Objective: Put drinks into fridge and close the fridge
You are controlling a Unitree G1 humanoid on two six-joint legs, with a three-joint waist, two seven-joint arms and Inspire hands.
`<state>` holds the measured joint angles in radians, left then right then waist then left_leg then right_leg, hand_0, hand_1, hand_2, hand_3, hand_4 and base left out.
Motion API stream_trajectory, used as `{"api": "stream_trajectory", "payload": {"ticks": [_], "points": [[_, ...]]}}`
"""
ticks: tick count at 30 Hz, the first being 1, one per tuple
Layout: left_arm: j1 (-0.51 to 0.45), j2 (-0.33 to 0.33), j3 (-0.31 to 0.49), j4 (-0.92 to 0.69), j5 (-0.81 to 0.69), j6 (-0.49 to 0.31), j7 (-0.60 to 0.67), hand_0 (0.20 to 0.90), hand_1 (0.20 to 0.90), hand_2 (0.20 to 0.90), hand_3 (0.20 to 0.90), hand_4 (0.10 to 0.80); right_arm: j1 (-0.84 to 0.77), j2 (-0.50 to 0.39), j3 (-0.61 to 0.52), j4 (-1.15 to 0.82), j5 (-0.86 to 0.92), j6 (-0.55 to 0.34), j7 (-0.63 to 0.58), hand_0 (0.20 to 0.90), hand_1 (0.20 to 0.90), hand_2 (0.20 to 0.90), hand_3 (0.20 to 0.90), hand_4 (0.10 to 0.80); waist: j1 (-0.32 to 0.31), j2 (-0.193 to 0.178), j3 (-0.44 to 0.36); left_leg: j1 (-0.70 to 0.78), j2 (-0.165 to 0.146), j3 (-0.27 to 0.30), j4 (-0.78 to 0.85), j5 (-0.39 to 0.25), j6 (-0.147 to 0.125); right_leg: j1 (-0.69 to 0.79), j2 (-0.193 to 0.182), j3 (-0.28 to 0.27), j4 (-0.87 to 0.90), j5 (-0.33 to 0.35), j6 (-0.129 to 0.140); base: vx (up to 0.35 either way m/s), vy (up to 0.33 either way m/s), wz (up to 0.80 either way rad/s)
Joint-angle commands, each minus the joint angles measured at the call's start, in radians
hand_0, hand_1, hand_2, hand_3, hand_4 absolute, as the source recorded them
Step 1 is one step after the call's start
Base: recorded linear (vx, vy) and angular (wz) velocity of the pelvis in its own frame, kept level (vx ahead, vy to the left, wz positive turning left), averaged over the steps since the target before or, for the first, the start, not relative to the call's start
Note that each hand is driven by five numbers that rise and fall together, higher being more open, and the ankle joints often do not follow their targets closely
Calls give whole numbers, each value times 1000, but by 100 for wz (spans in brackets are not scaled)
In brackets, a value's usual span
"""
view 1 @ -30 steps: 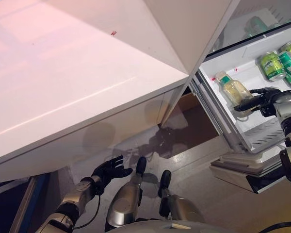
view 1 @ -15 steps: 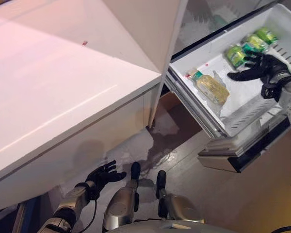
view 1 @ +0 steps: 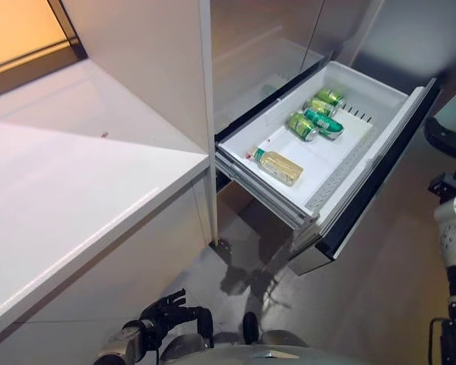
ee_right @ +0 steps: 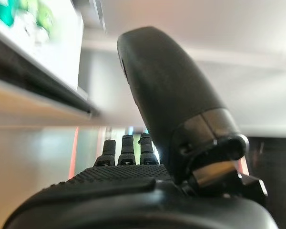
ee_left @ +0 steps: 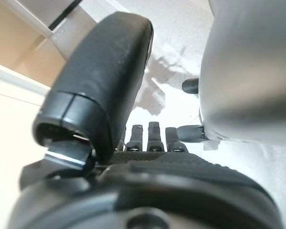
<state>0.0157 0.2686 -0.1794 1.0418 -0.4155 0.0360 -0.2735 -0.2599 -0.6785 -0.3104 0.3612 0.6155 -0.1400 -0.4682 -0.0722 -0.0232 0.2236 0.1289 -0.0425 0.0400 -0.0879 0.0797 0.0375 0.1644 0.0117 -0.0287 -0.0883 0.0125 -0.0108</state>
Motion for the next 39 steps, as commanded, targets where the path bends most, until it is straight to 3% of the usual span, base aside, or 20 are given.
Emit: {"api": "stream_trajectory", "payload": {"ticks": [1,8,19,27,33,39], "points": [[41,12,-43,62,45,-31,-22,900,900,900,900,800,-17,-27,-85,-1,154,-157,-22,900,900,900,900,800,34,-6,-75,-53,-25,-25,298,-265,25,-101,-37,-30,299,-150,2,109,-23,7],[67,1,-52,53,31,-30,-5,900,900,900,900,800,4,21,-101,38,333,-113,39,900,900,900,900,800,60,-6,-28,-141,-52,-53,482,-358,55,-141,-57,-27,401,-192,-28,69,-5,7],[-25,27,-89,-84,-100,-44,62,900,900,900,900,800,-172,11,32,38,450,-71,216,900,900,900,900,800,102,13,125,-431,-96,-76,664,-343,95,-449,-73,-45,673,-223,-54,-219,39,7],[0,20,-84,-100,-123,-74,93,900,900,900,900,800,-289,-7,98,69,376,-108,322,900,900,900,900,800,161,32,157,-515,-122,-105,722,-332,92,-541,-74,-79,819,-279,-75,-43,62,15],[32,23,-57,-65,-121,-97,76,900,900,900,900,800,-346,-4,142,24,236,-158,352,900,900,900,900,800,210,43,154,-507,-130,-150,667,-284,78,-536,-79,-118,843,-301,-80,55,30,22],[49,23,-44,-36,-118,-112,45,900,900,900,900,800,-407,-24,203,31,122,-147,374,900,900,900,900,800,259,49,140,-470,-130,-204,586,-237,61,-491,-100,-171,826,-313,-80,111,19,43]]}}
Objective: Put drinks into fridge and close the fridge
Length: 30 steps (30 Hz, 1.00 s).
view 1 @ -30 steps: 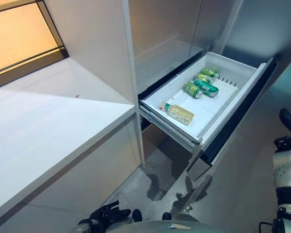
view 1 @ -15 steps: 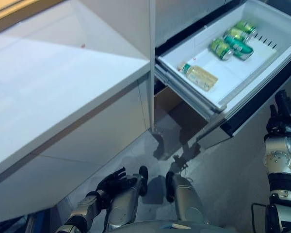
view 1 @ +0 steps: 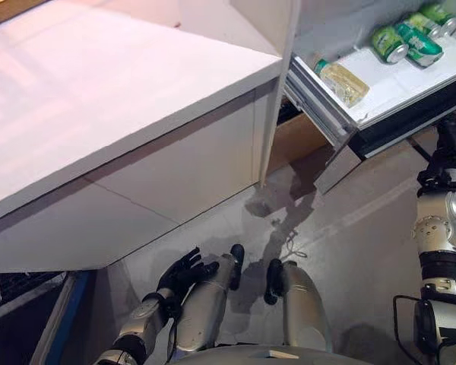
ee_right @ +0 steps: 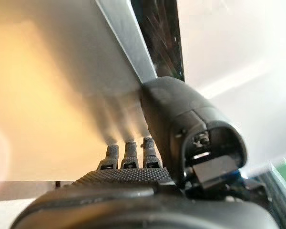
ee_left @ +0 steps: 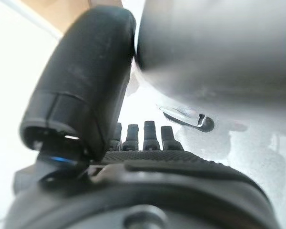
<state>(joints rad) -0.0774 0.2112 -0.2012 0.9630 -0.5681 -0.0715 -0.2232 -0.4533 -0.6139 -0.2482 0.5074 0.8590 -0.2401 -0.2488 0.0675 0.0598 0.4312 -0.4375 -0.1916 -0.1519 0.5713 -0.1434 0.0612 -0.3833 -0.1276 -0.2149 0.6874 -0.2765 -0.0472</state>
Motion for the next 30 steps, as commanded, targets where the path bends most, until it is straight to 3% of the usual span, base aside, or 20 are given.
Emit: {"api": "stream_trajectory", "payload": {"ticks": [1,9,16,21,30], "points": [[144,80,-22,45,37,-8,-8,900,900,900,900,800,-221,-87,147,-115,-130,-42,154,900,900,900,900,800,125,-34,-69,102,20,-19,-81,-10,36,65,36,9,46,-25,-43,117,-1,34],[185,77,-16,66,74,-40,-32,900,900,900,900,800,-271,-67,194,-117,-184,1,147,900,900,900,900,800,180,-38,-95,169,36,-83,-169,27,17,166,21,-44,-54,-7,-34,124,-8,29],[214,87,-13,97,136,-65,-46,900,900,900,900,800,-249,-66,181,-91,-204,-5,73,900,900,900,900,800,187,-48,-134,250,61,-100,-286,70,3,247,31,-59,-198,45,-4,89,-12,18],[204,96,-14,97,152,-56,-43,900,900,900,900,800,-223,-66,158,-90,-206,-8,50,900,900,900,900,800,154,-55,-152,279,70,-74,-334,81,5,255,42,-27,-264,88,20,-15,-1,-7],[156,99,-9,77,168,9,-9,900,900,900,900,800,17,38,169,-172,-84,70,136,900,900,900,900,800,16,-81,-218,363,105,61,-427,79,4,302,70,95,-460,198,65,-51,-28,-41]]}}
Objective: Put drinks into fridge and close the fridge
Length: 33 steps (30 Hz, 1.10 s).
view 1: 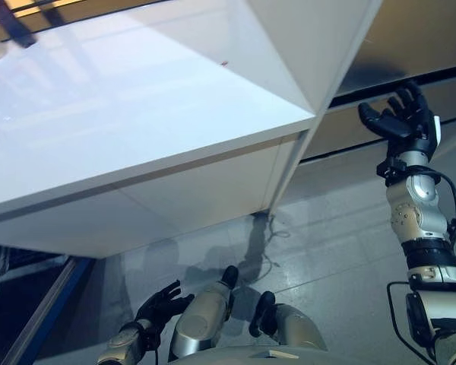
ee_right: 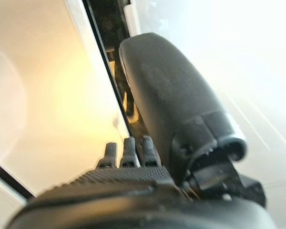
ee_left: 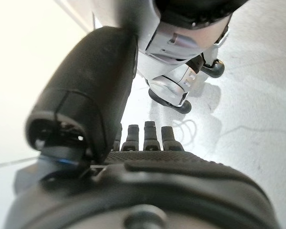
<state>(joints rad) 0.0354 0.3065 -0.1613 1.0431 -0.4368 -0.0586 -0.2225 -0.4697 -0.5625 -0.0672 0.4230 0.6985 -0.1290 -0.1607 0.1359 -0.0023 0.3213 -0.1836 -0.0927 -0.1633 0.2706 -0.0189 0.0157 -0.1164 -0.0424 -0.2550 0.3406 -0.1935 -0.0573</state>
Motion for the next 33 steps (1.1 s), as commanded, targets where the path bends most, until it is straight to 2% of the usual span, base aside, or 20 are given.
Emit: {"api": "stream_trajectory", "payload": {"ticks": [1,5,10,14,17,18,20,23,26,29,33], "points": [[42,-4,-50,-3,36,2,0,900,900,900,900,800,105,41,-5,-88,92,-42,80,900,900,900,900,800,-76,-21,-129,137,16,100,-164,-40,45,56,-8,150,-161,133,83,-31,-67,-57],[40,-18,-51,-8,35,7,18,900,900,900,900,800,250,135,20,-55,132,-40,136,900,900,900,900,800,-113,-20,-170,181,34,152,-239,-18,34,87,8,164,-230,160,93,-31,-75,-61],[17,-34,-54,-5,30,24,14,900,900,900,900,800,382,253,87,117,167,32,186,900,900,900,900,800,-155,-14,-219,233,45,195,-326,9,19,125,30,171,-297,179,95,-33,-74,-34],[-19,-57,-59,14,35,23,-14,900,900,900,900,800,414,336,101,438,167,93,227,900,900,900,900,800,-165,-7,-242,263,45,222,-334,4,17,160,42,172,-344,193,91,-21,-33,-15],[-32,-73,-58,42,20,11,-15,900,900,900,900,800,410,345,98,630,-1,123,240,900,900,900,900,800,-162,-2,-249,275,46,233,-332,-2,16,177,46,167,-359,196,88,-19,-4,-4],[-37,-79,-53,54,19,14,-7,900,900,900,900,800,415,345,114,694,-132,125,217,900,900,900,900,800,-161,0,-252,277,47,235,-331,-2,17,180,48,164,-359,194,86,-28,0,-4],[-42,-79,-38,56,24,34,0,900,900,900,900,800,427,333,146,750,-208,137,204,900,900,900,900,800,-155,-1,-252,277,47,230,-322,-5,16,184,49,156,-353,190,83,-35,-13,-3],[-26,-76,-18,67,22,44,7,900,900,900,900,800,445,336,134,744,-129,169,221,900,900,900,900,800,-154,-3,-251,279,44,218,-311,-8,18,188,53,152,-341,180,77,0,0,0],[-1,-80,2,100,39,36,8,900,900,900,900,800,471,348,112,770,-127,141,268,900,900,900,900,800,-157,-4,-255,280,43,212,-307,-11,20,190,56,153,-335,171,74,0,0,0],[22,-86,17,147,67,38,6,900,900,900,900,800,490,360,115,782,-132,114,366,900,900,900,900,800,-157,-4,-254,283,40,205,-302,-15,20,196,57,152,-334,166,74,0,0,0],[28,-96,17,182,88,16,-9,900,900,900,900,800,488,363,133,790,-200,81,394,900,900,900,900,800,-157,-5,-260,291,42,203,-311,-15,19,203,57,150,-342,167,76,0,-1,1]]}}
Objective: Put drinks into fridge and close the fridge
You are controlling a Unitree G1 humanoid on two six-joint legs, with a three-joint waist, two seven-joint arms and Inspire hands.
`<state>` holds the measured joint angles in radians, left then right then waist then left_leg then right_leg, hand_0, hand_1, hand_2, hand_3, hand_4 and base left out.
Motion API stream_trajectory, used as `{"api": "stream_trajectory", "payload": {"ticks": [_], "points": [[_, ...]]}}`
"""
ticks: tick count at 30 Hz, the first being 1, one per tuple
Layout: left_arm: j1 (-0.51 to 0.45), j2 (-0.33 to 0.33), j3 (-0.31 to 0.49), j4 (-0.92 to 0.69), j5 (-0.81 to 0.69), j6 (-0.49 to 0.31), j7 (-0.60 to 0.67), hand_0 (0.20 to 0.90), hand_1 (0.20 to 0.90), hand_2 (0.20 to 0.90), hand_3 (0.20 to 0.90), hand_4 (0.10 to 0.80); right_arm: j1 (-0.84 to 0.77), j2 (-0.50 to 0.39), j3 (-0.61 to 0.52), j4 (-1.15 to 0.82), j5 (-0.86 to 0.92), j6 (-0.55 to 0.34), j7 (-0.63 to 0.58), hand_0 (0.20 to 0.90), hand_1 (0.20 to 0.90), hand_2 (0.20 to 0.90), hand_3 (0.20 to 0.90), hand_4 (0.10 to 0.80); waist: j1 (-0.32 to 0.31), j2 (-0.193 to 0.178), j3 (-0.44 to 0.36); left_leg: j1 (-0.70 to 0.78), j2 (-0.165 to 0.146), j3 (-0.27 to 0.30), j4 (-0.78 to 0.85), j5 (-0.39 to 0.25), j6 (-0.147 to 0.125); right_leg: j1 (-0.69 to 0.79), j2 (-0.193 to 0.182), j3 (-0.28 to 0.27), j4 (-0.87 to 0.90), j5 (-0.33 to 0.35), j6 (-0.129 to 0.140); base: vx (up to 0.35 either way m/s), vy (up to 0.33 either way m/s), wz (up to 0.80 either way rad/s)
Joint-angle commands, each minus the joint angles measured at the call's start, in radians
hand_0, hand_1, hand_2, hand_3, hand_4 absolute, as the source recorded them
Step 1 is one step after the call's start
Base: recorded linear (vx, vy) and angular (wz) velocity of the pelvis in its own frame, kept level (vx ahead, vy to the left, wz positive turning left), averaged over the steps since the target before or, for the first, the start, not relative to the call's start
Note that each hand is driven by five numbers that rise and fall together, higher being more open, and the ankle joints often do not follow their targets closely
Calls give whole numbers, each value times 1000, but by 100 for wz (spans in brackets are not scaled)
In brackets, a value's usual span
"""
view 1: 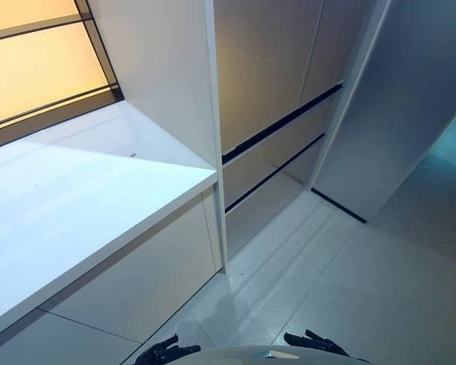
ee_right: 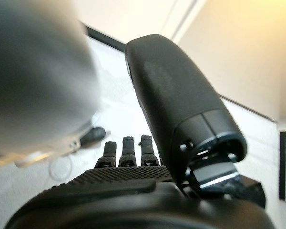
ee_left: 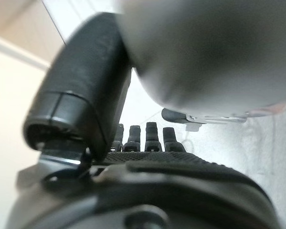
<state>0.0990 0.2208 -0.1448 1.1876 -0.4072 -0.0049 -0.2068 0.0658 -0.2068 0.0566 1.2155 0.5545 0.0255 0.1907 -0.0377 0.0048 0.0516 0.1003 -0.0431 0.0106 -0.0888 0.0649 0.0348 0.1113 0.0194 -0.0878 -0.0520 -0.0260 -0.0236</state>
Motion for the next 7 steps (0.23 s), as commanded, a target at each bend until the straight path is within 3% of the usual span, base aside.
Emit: {"api": "stream_trajectory", "payload": {"ticks": [1,7], "points": [[-37,-11,-3,36,57,-42,-27,900,900,900,900,800,-48,7,18,-4,-77,-78,41,900,900,900,900,800,17,-12,10,8,-8,28,47,-98,-1,-24,-4,-17,49,-1,42,-6,5,-4],[-57,-10,-26,8,34,-54,-30,900,900,900,900,800,-63,5,89,-10,-174,-65,75,900,900,900,900,800,25,-11,6,7,-8,21,40,-94,-4,-21,-8,-27,44,-1,45,-3,1,-1]]}}
